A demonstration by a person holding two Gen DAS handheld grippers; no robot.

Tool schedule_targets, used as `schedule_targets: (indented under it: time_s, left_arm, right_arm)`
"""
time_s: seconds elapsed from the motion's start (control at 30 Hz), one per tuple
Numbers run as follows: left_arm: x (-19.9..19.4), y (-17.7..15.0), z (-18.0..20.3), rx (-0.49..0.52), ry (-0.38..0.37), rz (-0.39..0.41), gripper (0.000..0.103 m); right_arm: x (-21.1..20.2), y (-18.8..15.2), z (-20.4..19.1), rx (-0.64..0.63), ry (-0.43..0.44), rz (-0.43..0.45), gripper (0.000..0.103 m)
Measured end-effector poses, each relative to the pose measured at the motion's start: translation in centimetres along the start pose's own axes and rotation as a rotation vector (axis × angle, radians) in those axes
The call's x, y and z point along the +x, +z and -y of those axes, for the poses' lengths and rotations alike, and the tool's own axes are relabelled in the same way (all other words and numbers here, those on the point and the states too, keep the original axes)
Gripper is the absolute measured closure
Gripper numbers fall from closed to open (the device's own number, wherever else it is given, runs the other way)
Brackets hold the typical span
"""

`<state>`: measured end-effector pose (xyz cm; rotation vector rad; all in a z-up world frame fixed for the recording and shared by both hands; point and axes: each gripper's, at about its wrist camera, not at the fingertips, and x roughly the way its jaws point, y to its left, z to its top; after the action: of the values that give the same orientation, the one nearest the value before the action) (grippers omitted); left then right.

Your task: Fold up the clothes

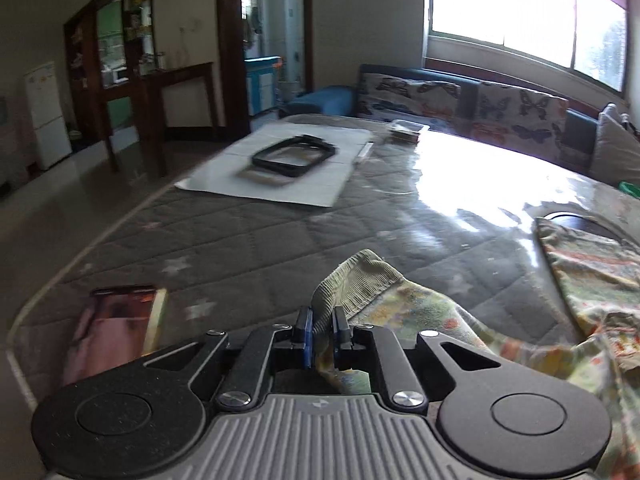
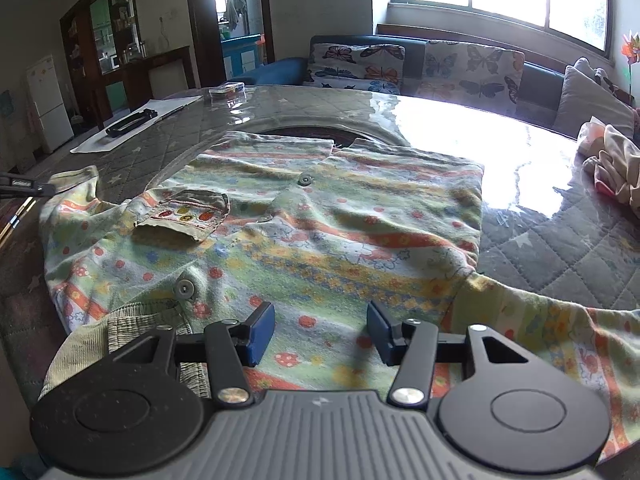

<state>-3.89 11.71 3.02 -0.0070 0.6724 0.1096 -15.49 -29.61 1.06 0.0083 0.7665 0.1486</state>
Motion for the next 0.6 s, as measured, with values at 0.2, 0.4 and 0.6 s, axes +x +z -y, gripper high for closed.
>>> schedule_targets:
  time_s: [0.2, 0.4, 0.6]
  left_arm:
    - [-1.4, -1.7, -2.0, -0.019, 0.027, -0.018, 0.092]
    - [-0.7, -1.7, -1.9, 0.006, 0.056, -0.033, 0.076]
    - [-2.8, -0.4, -1.2, -0.012, 0.0, 0.003, 0.075]
  right_arm:
    - [0.0, -0.1, -0.1, -0.01, -0.002, -0.001, 0.046]
    - [0.1, -0.2, -0.5, -0.033, -0.013, -0.002, 0.042]
    - [0.0, -0.2, -0.6, -0.031, -0.014, -0.003, 0.041]
